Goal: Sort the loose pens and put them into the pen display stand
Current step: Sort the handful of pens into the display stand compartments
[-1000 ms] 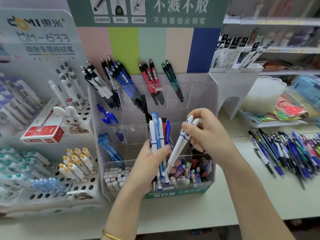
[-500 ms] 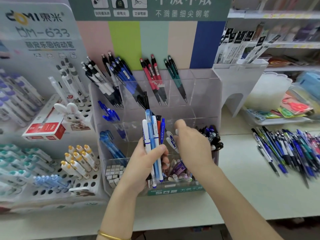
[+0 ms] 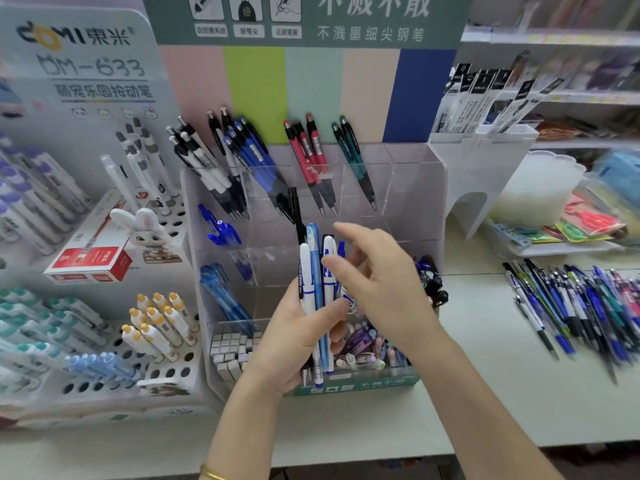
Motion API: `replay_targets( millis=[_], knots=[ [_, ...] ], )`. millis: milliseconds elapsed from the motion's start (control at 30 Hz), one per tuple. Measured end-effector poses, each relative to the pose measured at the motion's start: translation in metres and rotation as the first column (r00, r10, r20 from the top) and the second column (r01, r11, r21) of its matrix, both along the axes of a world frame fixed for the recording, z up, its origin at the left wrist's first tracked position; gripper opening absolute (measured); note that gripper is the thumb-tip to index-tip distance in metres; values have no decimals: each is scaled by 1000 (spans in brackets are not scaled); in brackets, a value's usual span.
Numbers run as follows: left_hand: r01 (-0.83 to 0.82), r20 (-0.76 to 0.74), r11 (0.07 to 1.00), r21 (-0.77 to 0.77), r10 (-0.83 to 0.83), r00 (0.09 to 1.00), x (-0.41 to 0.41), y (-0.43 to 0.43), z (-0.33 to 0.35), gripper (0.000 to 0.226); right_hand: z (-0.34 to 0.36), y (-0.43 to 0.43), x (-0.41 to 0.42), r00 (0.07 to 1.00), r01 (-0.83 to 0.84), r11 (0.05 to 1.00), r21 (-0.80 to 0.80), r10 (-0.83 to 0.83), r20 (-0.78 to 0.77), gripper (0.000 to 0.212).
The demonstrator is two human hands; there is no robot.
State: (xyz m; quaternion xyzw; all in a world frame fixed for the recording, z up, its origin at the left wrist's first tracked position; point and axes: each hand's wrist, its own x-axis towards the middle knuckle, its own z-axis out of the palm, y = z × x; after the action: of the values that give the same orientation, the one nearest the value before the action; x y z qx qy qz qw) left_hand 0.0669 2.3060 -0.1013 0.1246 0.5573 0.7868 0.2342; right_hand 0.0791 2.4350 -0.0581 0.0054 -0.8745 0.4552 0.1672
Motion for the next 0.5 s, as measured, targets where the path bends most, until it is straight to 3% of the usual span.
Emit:
replay_targets(
  millis=[67,167,233,300,400,500],
  knots=[
    [7,-15,1000,1,-7,1000,0,1,1,39,-2,-2,0,1000,14,999,43,-14,-6,38],
    [-20,-27,999,-35,19,999,1,1,0,40,1,2,2,999,0,980,-197,-10,-50,17],
    [-44,-22,998,-53,42,999,0,1,-2,40,2,4,2,999,0,963,-271,-11,-41,13],
    [-40,-51,996,-81,36,998,-1,2,-3,45,2,1,0,1000,-11,970,-241,8,-13,15],
    [-77,-164,973,-218,41,986,-2,5,-6,47,-3,-5,-2,999,32,999,-32,-32,3,36],
    [-104,-174,959,-265,58,983,-3,6,-9,36,-2,-6,-2,999,44,998,-53,-43,13,34]
  ],
)
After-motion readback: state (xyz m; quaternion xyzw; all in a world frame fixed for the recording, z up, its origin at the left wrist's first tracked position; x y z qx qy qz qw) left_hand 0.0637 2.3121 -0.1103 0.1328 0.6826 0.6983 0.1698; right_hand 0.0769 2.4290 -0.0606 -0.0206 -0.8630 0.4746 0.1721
